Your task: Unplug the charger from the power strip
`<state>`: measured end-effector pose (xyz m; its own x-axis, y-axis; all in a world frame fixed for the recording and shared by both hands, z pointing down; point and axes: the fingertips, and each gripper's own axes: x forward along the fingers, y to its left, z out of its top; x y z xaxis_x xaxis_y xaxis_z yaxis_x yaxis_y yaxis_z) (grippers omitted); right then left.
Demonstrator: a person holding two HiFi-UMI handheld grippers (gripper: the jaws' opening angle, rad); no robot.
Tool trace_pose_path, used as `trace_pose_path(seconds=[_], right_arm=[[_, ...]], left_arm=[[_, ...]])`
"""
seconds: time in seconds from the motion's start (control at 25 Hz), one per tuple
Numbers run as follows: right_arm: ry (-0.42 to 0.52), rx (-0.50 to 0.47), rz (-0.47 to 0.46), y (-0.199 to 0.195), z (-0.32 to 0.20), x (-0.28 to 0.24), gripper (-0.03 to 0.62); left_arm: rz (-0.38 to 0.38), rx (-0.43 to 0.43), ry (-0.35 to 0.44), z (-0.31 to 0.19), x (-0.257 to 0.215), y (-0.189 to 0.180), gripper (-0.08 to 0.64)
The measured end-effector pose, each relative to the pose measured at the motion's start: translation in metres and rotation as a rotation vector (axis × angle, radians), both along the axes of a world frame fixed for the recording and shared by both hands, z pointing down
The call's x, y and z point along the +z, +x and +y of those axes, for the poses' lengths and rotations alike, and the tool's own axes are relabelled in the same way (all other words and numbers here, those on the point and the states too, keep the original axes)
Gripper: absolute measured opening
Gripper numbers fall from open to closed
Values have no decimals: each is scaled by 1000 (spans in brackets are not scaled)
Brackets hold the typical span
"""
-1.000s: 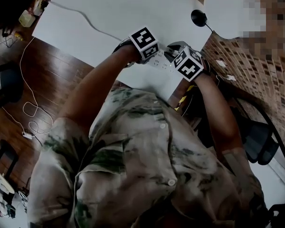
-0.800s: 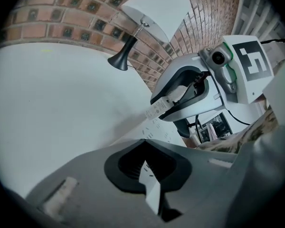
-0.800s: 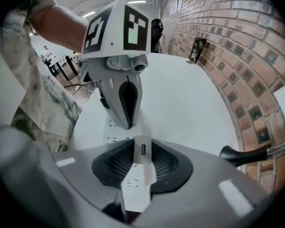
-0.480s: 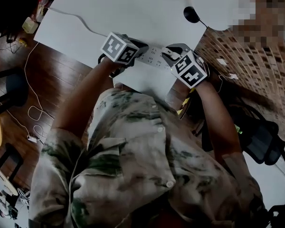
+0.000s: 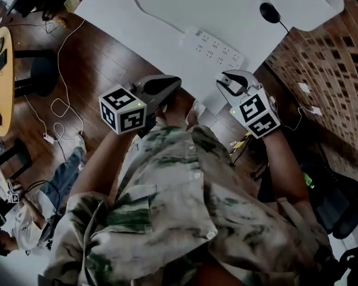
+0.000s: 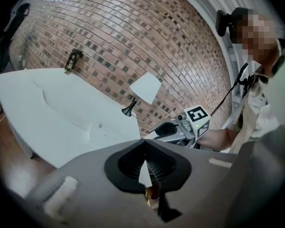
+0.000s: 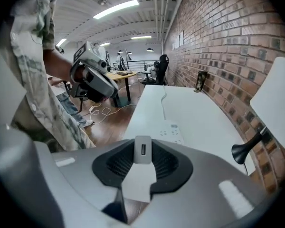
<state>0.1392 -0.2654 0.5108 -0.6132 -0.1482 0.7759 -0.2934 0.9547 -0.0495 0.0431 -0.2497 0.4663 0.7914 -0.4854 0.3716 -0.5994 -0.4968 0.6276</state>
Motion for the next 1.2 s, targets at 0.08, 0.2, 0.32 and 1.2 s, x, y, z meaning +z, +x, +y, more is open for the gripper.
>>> trace_pose_path(seconds=[0.08,0.2,0.32,1.2], right_arm=[[16,-7,-35,-10,19,-8,104],[29,-4,-64,-22,56,-24,104],[33,18,-78,-40,95,-40,104],[205,378,-190,-139,405,-143,104]], left_arm=[[-13,-29,-13,31,-1,-10,3],[-69,-36,-15,77,-2,-24,3],[-112,11,58,122,-19,-46,3],[-48,46,223,380,-80,-217,3]])
